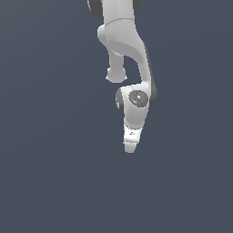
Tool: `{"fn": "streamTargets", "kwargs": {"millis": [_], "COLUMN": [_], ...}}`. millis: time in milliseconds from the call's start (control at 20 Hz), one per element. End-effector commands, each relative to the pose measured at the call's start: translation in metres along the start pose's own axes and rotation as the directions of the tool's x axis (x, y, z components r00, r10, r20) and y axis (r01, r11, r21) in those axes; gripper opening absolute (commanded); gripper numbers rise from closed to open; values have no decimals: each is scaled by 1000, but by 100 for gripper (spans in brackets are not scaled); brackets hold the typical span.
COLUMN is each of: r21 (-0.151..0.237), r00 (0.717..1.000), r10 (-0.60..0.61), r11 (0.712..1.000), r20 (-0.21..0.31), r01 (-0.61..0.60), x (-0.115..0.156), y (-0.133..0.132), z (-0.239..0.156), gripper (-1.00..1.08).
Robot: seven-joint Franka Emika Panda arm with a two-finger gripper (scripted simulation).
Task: Pick up the object and move it to a goal position.
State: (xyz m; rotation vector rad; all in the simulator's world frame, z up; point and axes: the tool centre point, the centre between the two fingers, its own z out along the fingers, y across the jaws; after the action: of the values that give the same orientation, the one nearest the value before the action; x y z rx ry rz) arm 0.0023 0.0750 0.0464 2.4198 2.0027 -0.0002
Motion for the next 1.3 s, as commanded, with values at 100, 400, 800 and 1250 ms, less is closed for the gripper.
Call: {"fn": "streamTargets", "kwargs": {"millis": [100, 400, 800, 1250], "r21": [-1, 0, 1, 1], "r00": [1000, 1000, 1000, 1000], "r10": [0, -1, -2, -2], "r11": [1000, 1000, 1000, 1000], "r20": [0, -1, -2, -3], "r01": [0, 1, 2, 2], "x": [-2, -6, -13, -23], "y": [4, 13, 31, 54], "z": [-17, -60, -142, -238], "gripper": [-100, -100, -100, -100]}}
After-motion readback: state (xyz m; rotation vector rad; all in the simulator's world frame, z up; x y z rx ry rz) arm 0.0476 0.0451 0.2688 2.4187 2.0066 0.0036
